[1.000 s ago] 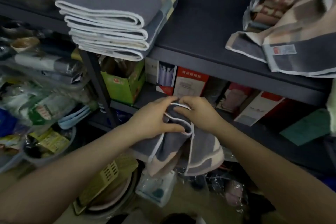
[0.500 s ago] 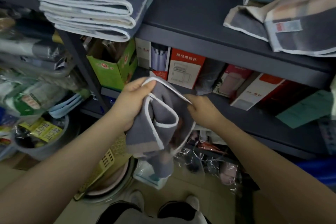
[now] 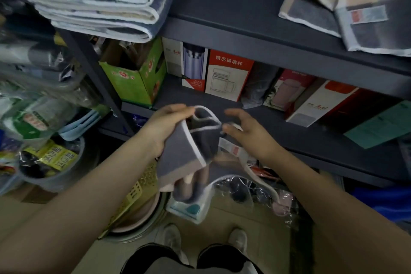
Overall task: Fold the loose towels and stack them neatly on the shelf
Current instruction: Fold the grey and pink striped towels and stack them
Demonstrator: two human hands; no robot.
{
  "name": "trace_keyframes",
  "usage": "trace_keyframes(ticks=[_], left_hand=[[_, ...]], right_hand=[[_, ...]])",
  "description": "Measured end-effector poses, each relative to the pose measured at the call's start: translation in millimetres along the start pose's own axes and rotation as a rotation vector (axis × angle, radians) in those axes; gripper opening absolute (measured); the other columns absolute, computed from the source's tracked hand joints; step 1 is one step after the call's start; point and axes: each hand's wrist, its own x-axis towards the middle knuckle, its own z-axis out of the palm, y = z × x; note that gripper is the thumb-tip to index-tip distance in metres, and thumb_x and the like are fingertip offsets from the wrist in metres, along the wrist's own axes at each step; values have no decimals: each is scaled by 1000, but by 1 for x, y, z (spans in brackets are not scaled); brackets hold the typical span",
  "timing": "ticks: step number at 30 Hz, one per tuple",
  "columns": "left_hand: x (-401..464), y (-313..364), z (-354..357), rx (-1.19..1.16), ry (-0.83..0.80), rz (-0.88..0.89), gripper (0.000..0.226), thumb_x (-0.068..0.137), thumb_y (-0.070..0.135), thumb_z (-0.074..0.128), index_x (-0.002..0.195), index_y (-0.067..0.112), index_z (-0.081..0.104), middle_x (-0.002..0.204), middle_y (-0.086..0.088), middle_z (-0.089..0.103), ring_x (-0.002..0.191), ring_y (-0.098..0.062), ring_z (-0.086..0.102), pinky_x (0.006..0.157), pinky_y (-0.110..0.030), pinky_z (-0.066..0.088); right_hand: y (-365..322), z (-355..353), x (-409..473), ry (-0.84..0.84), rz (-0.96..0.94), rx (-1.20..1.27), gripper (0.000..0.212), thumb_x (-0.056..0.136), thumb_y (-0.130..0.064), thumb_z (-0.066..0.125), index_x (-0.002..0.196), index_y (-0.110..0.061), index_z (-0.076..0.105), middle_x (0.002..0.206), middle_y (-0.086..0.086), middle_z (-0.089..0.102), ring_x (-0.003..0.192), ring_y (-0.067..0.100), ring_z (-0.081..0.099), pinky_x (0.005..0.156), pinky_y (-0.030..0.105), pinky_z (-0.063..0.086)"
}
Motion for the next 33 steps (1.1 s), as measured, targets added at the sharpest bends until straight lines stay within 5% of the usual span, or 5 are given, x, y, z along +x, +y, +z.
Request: trace_keyframes(ticks=[5, 11, 18, 27, 33], left_hand=[[-9, -1, 16, 212, -150, 275, 12, 71, 23, 74, 72, 34, 71, 74, 14, 70, 70, -2, 65, 62, -16, 49], [-30, 11, 25, 464, -553, 602, 26, 70, 15, 74, 82, 36, 63, 75, 14, 60, 78, -3, 59, 75, -16, 46], [-26, 8, 12, 1095, -131, 935, 33, 67, 11, 67, 95, 15, 51, 101, 3, 47, 88, -19, 54, 72, -39, 46], [3, -26, -20, 948, 45, 826, 25, 83, -6, 52, 101, 12, 53, 88, 0, 58, 68, -6, 54, 56, -13, 34], [6, -26, 0, 545, -73, 554, 17, 78, 24, 47, 90, 35, 47, 84, 16, 54, 70, 4, 50, 60, -11, 37]], right_hand=[[-25, 3, -7, -123, -110, 163, 51, 88, -13, 60, 135, -24, 43, 130, -8, 51, 117, 2, 48, 99, 16, 37], [-34, 12, -12, -169, -140, 188, 13, 85, 5, 55, 96, 1, 61, 84, 0, 61, 77, 4, 56, 75, 21, 46], [-28, 9, -11, 21, 5, 248, 17, 92, -11, 52, 82, -2, 61, 58, 1, 52, 44, 1, 46, 44, 13, 35], [-17, 3, -7, 216, 207, 643, 27, 93, -11, 51, 92, 14, 59, 77, 27, 59, 66, 32, 56, 64, 41, 47], [-14, -1, -2, 365, 196, 658, 14, 94, -9, 49, 99, -21, 55, 66, 2, 53, 48, 11, 47, 38, 17, 36]])
